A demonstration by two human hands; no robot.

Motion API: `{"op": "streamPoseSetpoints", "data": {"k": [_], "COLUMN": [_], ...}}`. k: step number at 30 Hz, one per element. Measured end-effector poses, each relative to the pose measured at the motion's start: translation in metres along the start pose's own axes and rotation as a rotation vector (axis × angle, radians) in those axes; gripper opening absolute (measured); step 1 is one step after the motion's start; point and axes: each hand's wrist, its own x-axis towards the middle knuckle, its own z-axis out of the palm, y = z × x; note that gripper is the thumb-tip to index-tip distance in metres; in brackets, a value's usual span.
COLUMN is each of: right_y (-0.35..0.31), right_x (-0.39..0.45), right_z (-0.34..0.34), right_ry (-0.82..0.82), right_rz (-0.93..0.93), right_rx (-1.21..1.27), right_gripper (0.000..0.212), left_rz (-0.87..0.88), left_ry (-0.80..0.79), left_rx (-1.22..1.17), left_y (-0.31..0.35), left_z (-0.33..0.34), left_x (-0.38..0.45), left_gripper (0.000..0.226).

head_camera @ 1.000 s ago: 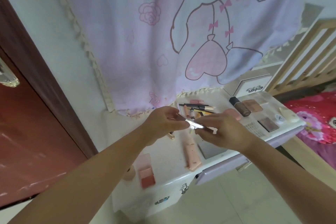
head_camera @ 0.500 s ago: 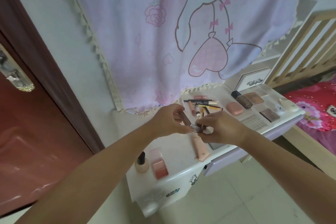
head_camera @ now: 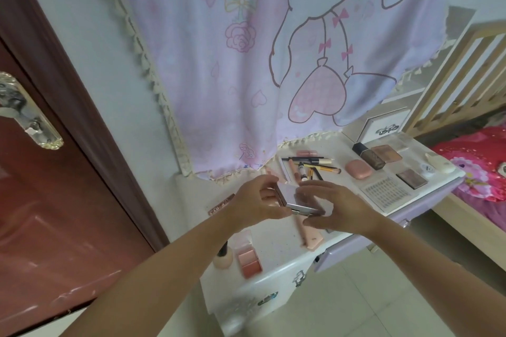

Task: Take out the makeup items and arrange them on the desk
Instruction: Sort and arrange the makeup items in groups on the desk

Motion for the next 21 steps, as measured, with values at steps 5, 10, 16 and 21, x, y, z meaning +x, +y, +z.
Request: {"op": "streamPoseSetpoints", "data": {"k": [5,10,16,21], "right_y": [0.020,0.047,0.083,0.100], "right_x": [-0.014,-0.016,-0.010,-0.002], "right_z": [0.006,0.017,0.041,0.071], "right_ry": [-0.062,-0.232,-0.412,-0.527], "right_rz": [0.341,0.426,0.497,0.484], "right_rx": [0.457,0.412,0.307,0.310], "right_gripper": [0.053,0.047,0.042,0.035], "left_rz": [-0.044,-0.148,-0.288,-0.480], "left_ry": [-0.012,-0.051,-0.012,0.237], "left_rx": [-0.051,-0.126,-0.088,-0.232], "left_y": [-0.015,-0.044,-0.083,-0.107], "left_z": [0.003,0.024,0.061,0.086], "left_x": [-0.003,-0.010,-0.014,-0.014], "left_gripper": [0.065,0.073,0.049,0.070]}}
